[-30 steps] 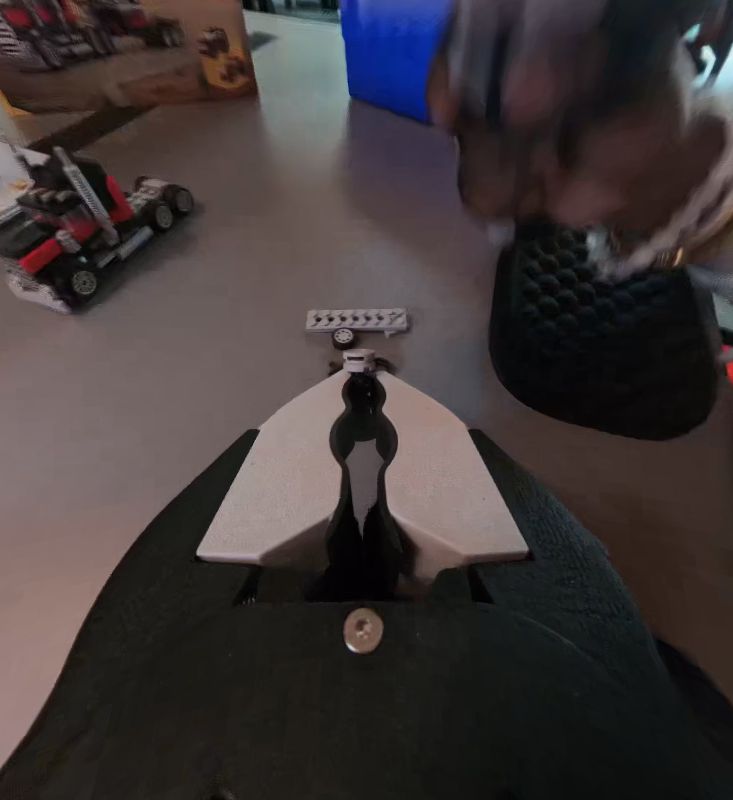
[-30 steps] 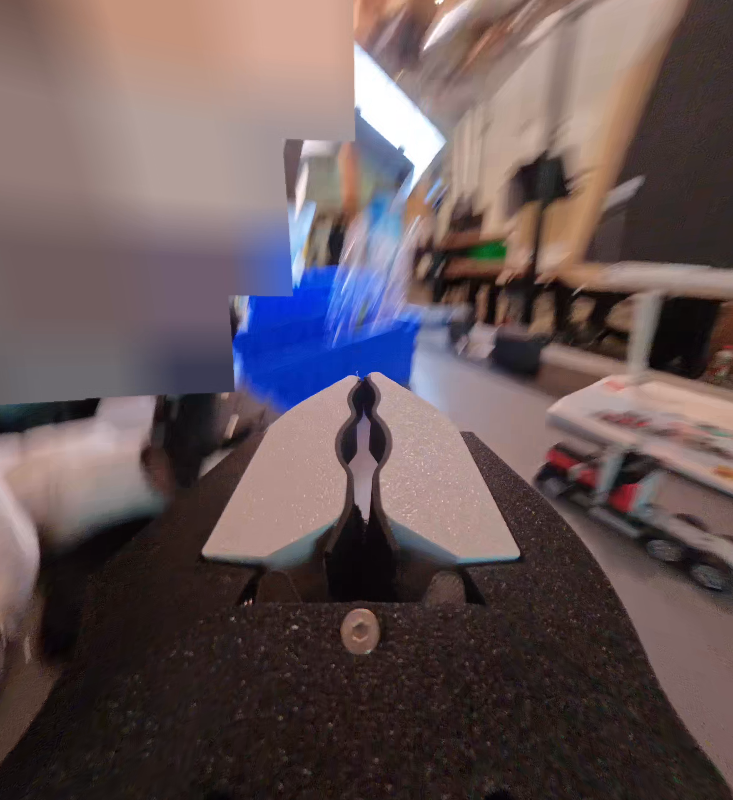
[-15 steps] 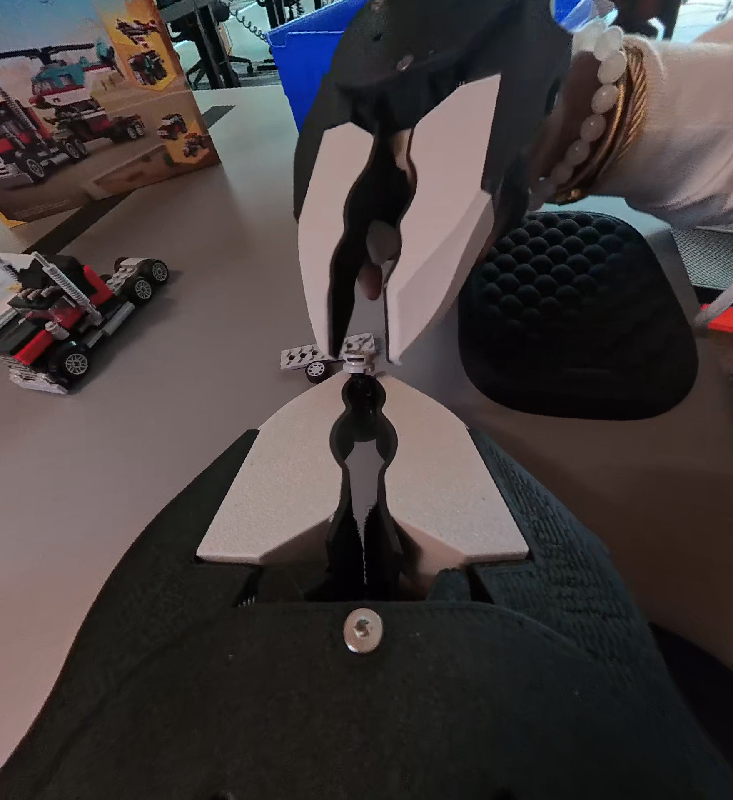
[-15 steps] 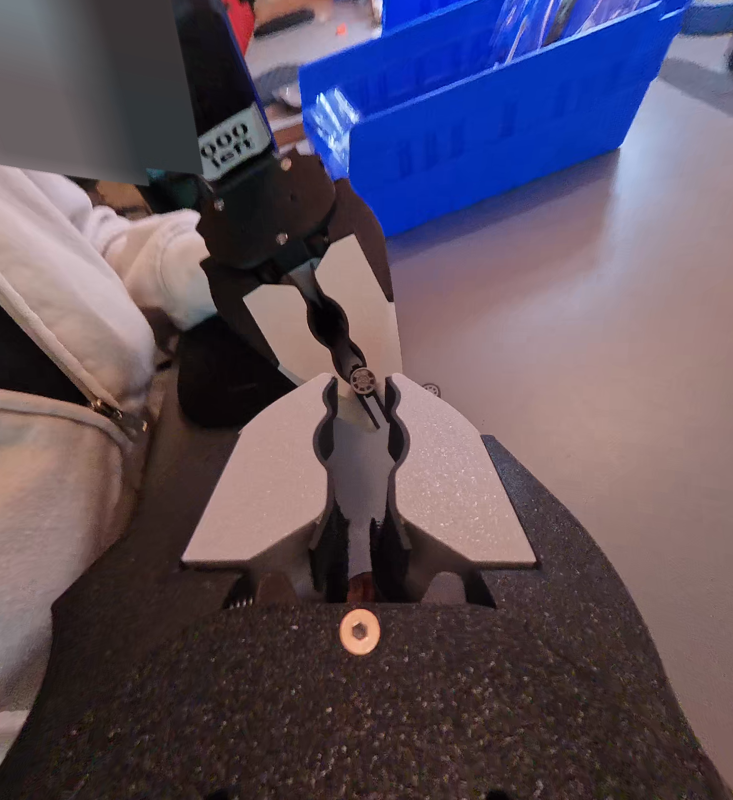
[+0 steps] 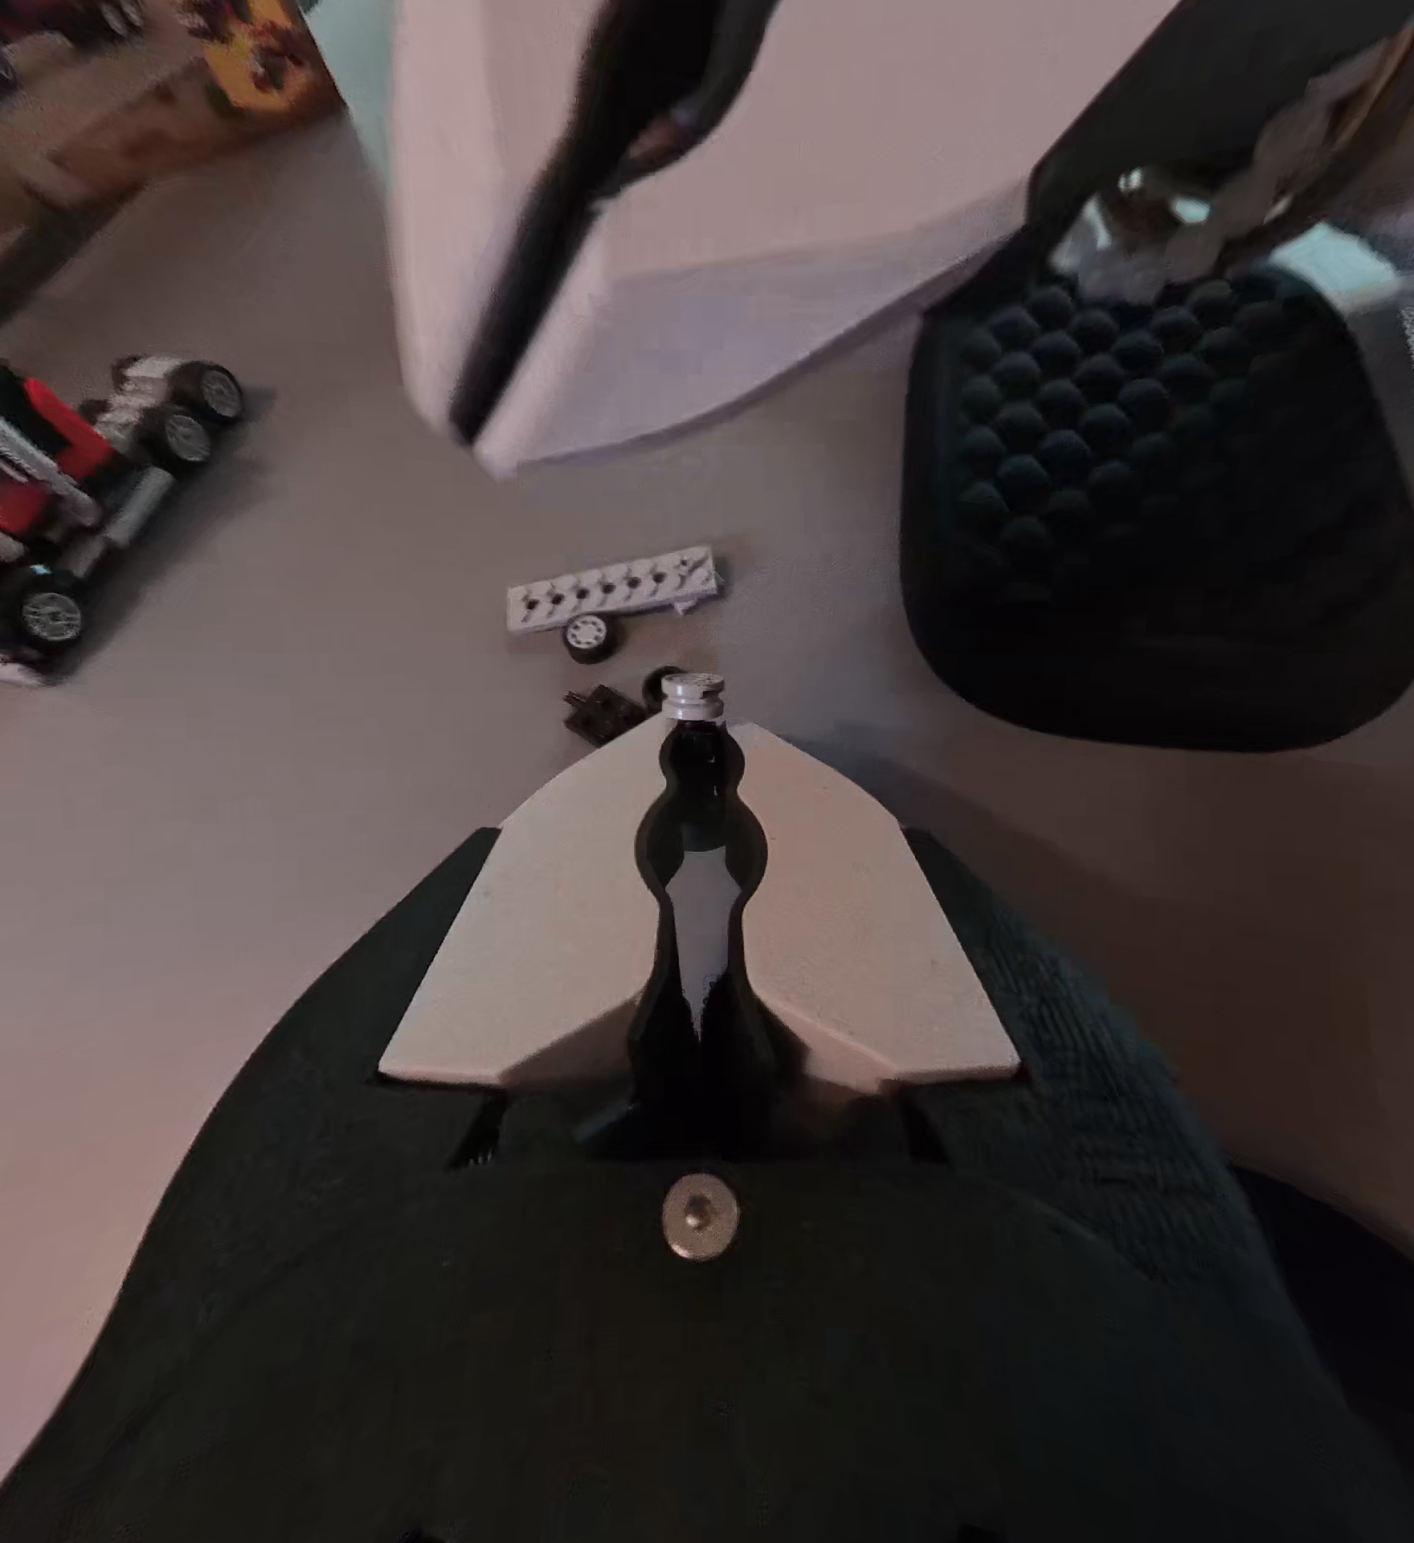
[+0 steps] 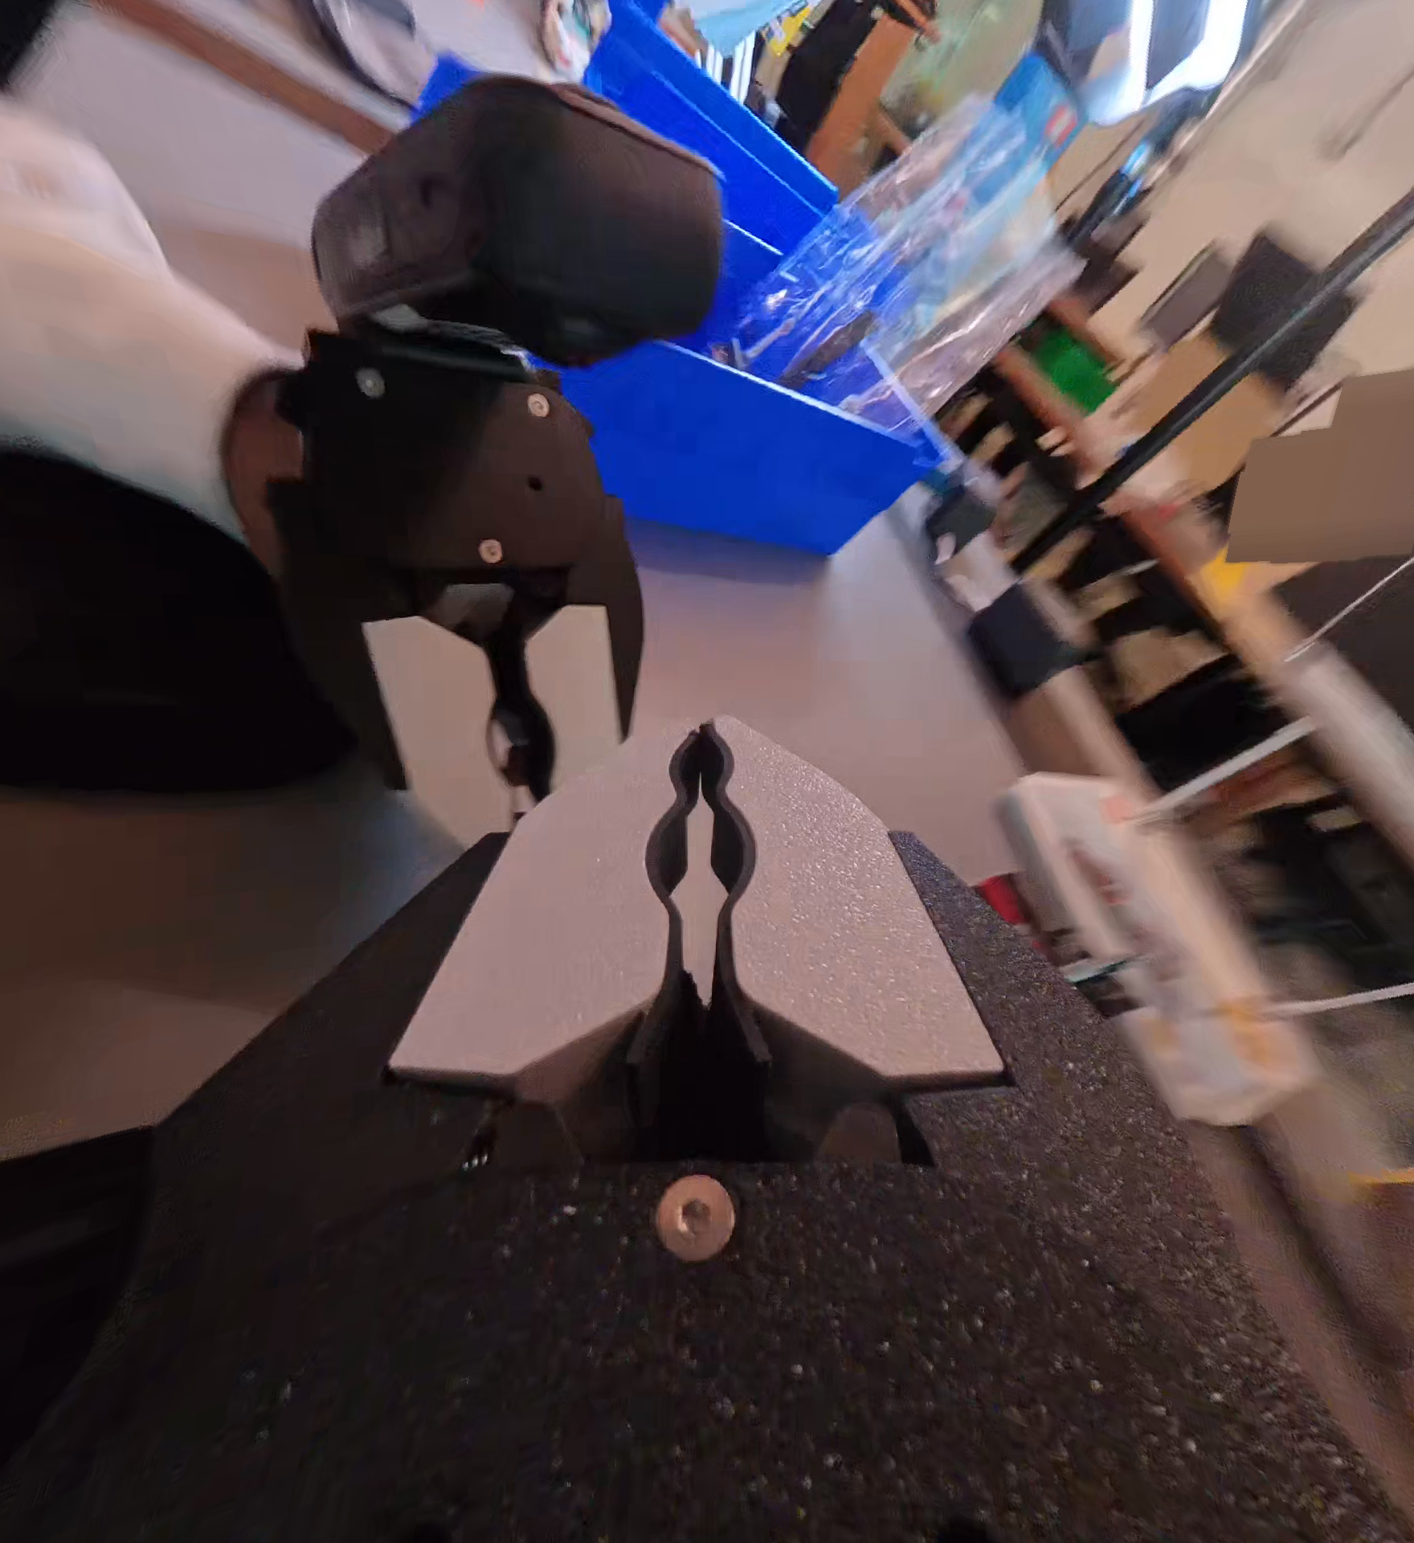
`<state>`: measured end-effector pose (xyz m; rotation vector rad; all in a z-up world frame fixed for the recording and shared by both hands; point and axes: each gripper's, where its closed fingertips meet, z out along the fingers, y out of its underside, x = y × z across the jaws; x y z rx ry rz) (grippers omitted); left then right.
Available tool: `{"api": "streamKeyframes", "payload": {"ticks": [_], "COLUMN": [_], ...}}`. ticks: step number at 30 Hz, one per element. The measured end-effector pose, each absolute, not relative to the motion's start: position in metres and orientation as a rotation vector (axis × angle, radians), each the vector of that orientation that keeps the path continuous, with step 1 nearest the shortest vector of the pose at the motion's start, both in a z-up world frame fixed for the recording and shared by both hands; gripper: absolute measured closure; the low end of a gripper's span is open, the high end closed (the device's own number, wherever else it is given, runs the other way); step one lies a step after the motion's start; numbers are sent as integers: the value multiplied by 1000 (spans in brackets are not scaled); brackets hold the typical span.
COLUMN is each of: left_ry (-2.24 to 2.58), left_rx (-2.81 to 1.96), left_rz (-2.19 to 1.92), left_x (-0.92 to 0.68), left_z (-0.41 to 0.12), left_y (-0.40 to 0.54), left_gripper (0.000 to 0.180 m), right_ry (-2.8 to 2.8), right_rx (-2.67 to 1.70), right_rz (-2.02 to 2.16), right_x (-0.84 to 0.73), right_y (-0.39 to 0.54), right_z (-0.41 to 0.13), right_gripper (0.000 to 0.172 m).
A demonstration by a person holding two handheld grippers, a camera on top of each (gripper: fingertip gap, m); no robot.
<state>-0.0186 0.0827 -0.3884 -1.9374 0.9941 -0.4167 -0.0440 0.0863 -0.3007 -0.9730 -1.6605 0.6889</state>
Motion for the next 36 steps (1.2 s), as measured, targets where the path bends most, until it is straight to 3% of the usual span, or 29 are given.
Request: {"api": "streamKeyframes", "payload": {"ticks": [3, 6, 11, 20, 26, 33, 36], "left_ry": [804, 724, 683, 503, 418, 389, 503], "left_rx": [-1885, -1750, -1570, -1507, -1508, -1600, -1771], "left_rz": [-492, -405, -102, -204, -521, -618, -831], "left_x": [-31, -39, -46, -55, -44, -41, -18], "left_z": [-369, -348, -320, -298, -294, -304, -332], "left_y": [92, 97, 104, 101, 94, 97, 86], "left_gripper": [175, 176, 176, 176, 175, 175, 175], "right_ry": [-1611, -1439, -1021, -912, -950, -967, -974], "right_rx": [-1273, -1458, -1437, -1252, -1205, -1267, -1091], "right_rz": [1028, 1323, 1383, 1246, 1198, 1172, 840], "right_x": [-36, -38, -60, -79, -76, -76, -62], "right_y": [90, 81, 88, 79, 77, 85, 100], "right_z": [-322, -323, -297, -280, -275, -283, -256], "right_gripper": [167, 143, 139, 158, 161, 161, 172]}}
